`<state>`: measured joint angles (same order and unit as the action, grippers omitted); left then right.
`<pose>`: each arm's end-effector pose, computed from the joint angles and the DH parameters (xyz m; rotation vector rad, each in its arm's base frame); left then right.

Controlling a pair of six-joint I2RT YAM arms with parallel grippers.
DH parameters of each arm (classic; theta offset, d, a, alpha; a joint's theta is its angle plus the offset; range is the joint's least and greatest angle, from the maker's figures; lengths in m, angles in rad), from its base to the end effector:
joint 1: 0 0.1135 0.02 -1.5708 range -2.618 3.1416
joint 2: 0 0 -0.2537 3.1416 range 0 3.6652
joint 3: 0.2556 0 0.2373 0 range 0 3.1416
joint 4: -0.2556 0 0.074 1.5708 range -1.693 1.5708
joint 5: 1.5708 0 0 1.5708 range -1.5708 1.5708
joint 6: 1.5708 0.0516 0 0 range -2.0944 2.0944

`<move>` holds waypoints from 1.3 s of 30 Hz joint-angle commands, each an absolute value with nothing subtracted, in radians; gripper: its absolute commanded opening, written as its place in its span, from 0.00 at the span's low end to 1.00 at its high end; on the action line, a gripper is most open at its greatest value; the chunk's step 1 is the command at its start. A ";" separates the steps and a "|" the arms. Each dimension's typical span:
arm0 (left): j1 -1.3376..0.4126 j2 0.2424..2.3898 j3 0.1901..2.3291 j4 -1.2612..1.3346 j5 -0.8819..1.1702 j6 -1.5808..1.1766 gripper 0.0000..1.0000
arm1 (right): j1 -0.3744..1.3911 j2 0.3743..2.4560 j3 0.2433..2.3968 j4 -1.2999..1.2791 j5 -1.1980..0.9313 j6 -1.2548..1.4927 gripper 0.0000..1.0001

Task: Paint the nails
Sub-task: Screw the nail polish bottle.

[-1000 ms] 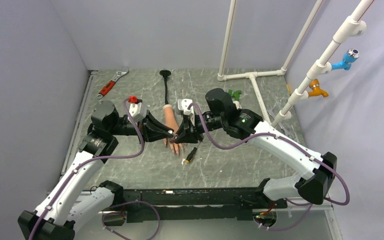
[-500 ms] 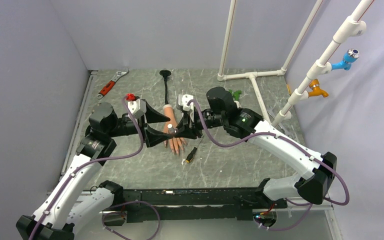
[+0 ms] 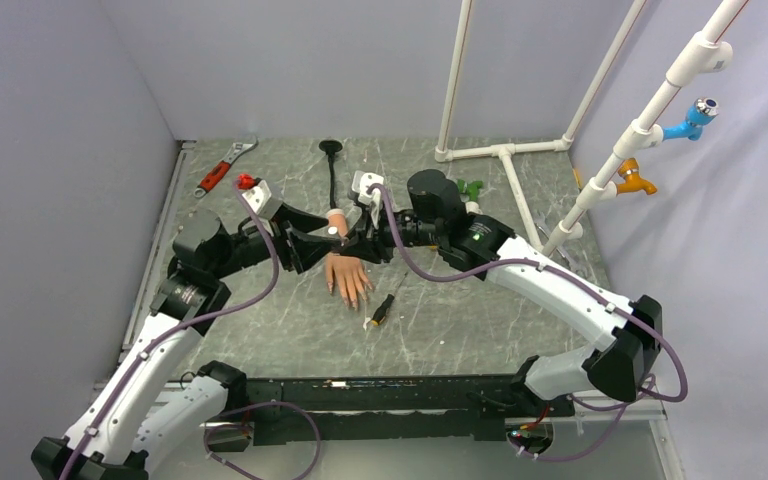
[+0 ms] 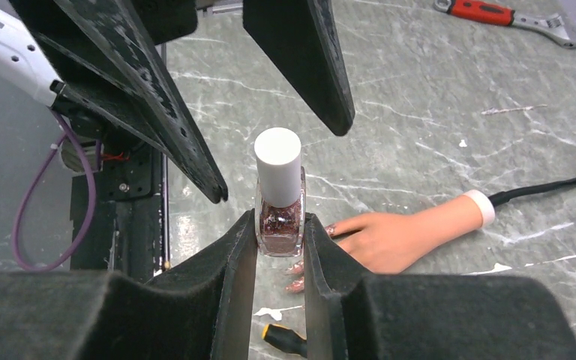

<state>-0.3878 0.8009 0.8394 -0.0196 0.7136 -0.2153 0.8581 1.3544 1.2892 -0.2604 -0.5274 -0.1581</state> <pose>0.1571 -0.1007 0.3666 0.7169 1.4868 -1.0162 0.1836 0.2522 0.3683 -1.2682 1.5071 0.9664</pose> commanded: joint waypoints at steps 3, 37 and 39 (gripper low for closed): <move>-0.390 0.764 0.805 0.116 0.671 -0.291 0.56 | 0.864 1.361 1.327 -0.202 -0.524 -0.135 0.00; -0.433 0.811 0.838 0.036 0.803 -0.173 0.00 | 0.867 1.352 1.330 -0.189 -0.599 -0.117 0.00; -0.434 0.830 0.868 -0.023 0.862 -0.131 0.00 | 0.865 1.341 1.319 -0.192 -0.654 -0.136 0.00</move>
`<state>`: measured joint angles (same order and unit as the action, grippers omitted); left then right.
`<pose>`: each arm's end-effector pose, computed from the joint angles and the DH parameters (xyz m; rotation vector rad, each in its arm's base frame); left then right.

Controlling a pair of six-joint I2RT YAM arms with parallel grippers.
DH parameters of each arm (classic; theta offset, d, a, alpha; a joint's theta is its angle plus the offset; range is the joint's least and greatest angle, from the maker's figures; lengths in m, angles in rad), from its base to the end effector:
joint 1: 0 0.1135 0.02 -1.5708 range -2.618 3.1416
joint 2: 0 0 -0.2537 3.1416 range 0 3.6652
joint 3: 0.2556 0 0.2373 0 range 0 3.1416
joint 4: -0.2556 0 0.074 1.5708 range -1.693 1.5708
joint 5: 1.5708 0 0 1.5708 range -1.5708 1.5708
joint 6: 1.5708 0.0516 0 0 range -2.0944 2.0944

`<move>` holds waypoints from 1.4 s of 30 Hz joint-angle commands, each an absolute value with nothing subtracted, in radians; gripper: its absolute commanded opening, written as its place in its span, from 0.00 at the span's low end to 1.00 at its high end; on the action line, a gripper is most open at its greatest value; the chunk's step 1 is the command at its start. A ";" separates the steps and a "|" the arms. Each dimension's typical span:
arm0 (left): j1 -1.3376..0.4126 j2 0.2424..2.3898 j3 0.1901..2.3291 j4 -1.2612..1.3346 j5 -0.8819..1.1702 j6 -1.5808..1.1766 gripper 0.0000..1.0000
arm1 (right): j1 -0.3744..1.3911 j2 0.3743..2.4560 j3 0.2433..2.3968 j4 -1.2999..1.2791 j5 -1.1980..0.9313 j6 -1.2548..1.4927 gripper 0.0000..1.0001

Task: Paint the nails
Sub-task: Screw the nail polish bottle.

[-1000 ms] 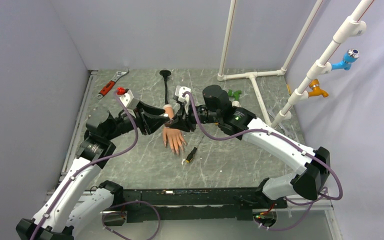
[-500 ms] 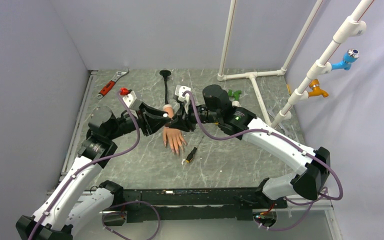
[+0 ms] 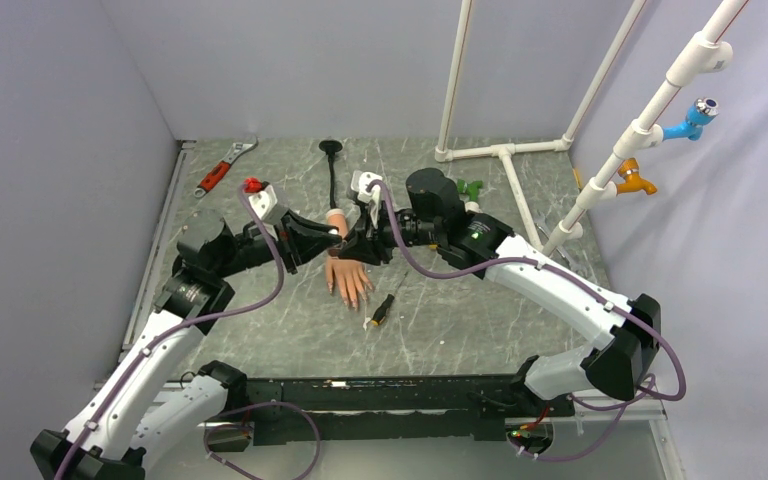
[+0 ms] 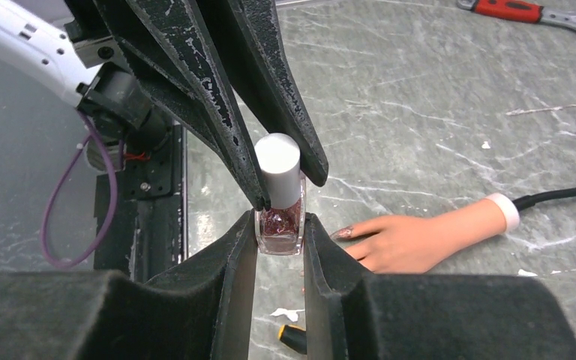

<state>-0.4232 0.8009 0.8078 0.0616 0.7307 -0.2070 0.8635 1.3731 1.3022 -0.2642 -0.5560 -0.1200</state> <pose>0.1543 -0.1073 0.3649 0.7697 1.4193 -1.0392 0.1838 0.2569 0.3671 -1.2686 1.5313 1.0213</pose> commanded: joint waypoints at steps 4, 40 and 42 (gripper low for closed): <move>-0.434 0.845 0.885 -0.041 0.966 -0.106 0.00 | 0.865 1.332 1.325 -0.240 -0.761 -0.180 0.00; -0.415 0.811 0.905 -0.134 0.729 -0.067 0.67 | 0.856 1.358 1.338 -0.300 -0.621 -0.194 0.00; -0.415 0.807 0.899 -0.130 0.708 -0.071 0.61 | 0.856 1.378 1.352 -0.304 -0.579 -0.181 0.00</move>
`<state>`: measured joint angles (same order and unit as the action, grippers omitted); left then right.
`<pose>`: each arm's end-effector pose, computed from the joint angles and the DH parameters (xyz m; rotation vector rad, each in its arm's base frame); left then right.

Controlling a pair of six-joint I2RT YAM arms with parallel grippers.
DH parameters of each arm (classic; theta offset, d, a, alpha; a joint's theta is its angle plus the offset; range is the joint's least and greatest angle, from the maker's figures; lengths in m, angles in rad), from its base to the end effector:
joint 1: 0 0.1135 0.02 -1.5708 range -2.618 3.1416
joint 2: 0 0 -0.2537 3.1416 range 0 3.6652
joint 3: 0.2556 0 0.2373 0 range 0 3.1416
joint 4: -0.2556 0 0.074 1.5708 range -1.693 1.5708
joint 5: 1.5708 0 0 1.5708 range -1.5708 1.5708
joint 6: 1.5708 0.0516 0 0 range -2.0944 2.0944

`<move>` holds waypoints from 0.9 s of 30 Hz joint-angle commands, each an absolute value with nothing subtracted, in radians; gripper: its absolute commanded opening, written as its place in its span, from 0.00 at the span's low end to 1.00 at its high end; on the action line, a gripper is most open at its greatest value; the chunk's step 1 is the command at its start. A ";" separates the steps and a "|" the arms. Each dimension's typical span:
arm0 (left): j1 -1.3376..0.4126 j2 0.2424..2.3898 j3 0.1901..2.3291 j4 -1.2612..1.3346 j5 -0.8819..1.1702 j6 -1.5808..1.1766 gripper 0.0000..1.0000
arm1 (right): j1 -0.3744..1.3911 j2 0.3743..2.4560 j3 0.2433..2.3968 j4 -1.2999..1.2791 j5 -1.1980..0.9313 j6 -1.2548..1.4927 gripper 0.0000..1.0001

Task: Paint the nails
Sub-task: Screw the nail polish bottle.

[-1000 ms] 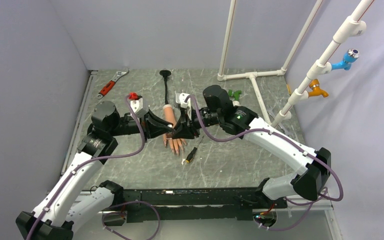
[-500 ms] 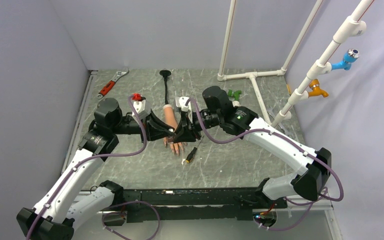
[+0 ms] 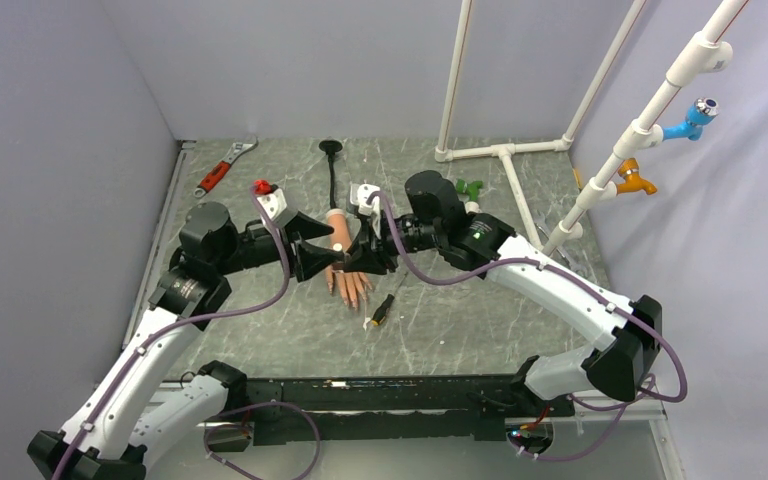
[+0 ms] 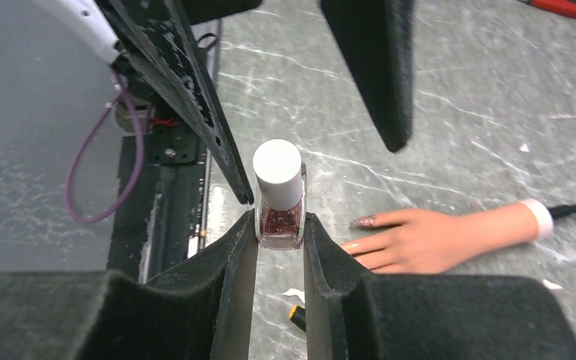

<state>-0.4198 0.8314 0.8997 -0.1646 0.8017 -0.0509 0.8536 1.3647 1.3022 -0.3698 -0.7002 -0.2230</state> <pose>0.1523 -0.1086 0.3659 0.9123 1.4819 -1.0132 0.1748 0.2510 0.3598 -1.4332 1.4844 1.0962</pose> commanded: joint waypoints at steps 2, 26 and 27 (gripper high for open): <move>-0.416 0.805 0.899 -0.136 0.702 -0.066 0.57 | 0.859 1.393 1.367 -0.307 -0.565 -0.177 0.00; -0.416 0.824 0.880 -0.086 0.742 -0.091 0.22 | 0.858 1.432 1.410 -0.285 -0.598 -0.147 0.00; -0.416 0.822 0.878 -0.083 0.743 -0.091 0.21 | 0.858 1.432 1.409 -0.284 -0.598 -0.147 0.00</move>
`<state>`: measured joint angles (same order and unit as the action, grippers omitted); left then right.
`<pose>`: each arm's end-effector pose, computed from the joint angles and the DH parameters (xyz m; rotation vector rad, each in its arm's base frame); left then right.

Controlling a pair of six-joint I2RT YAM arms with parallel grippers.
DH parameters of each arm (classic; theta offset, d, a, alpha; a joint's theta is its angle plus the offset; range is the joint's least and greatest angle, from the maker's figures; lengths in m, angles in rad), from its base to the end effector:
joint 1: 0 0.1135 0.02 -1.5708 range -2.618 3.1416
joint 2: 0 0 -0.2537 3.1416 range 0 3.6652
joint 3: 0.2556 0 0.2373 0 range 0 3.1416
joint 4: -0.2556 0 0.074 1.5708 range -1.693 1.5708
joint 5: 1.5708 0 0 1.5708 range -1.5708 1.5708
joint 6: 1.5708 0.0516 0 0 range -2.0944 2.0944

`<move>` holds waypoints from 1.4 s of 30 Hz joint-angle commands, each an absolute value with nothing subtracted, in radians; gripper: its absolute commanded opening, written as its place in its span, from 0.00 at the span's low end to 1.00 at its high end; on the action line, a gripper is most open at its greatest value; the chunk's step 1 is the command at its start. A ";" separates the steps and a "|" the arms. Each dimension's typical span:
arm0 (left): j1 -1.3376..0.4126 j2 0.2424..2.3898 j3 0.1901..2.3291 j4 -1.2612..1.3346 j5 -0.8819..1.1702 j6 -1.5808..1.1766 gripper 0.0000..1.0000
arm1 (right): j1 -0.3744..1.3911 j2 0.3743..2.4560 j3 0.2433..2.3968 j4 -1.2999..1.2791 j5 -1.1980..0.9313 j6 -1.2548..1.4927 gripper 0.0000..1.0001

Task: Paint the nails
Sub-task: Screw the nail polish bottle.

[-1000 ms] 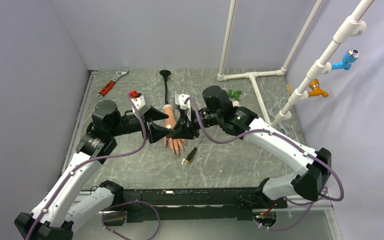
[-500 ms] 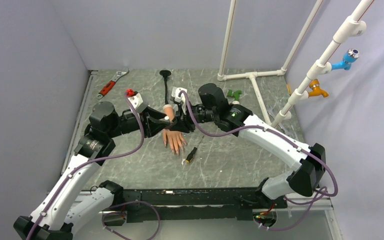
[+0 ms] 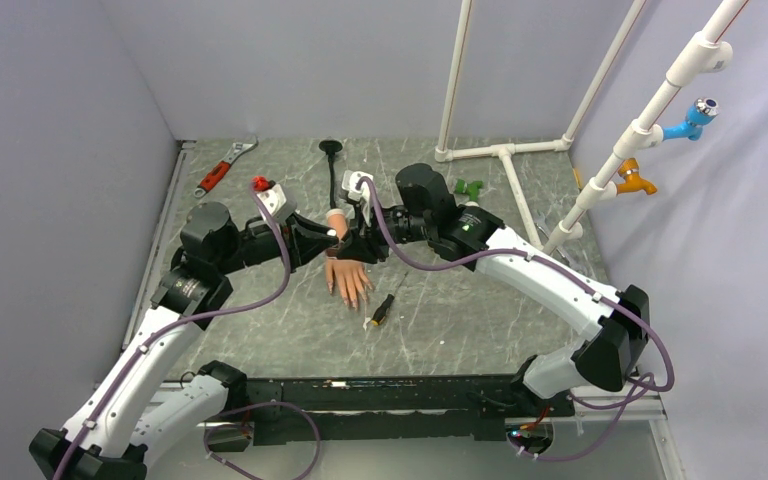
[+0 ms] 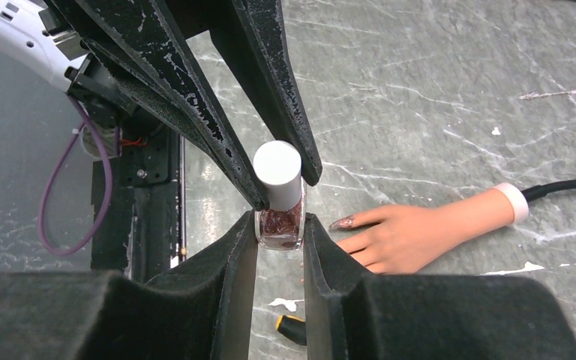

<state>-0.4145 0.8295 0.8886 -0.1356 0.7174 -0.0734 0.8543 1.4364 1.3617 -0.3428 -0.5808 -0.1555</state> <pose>0.1574 -0.1063 0.3655 0.8306 1.5032 -0.9532 0.1931 0.2648 0.3601 -1.3232 1.5810 1.0188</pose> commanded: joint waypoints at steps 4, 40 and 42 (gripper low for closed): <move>-0.416 0.822 0.885 -0.098 0.748 -0.077 0.11 | 0.858 1.429 1.407 -0.285 -0.596 -0.150 0.00; -0.425 0.836 0.927 -0.173 1.025 0.025 0.75 | 0.854 1.356 1.353 -0.333 -0.818 -0.231 0.00; -0.425 0.832 0.925 -0.171 1.007 0.016 0.87 | 0.852 1.349 1.341 -0.319 -0.794 -0.224 0.00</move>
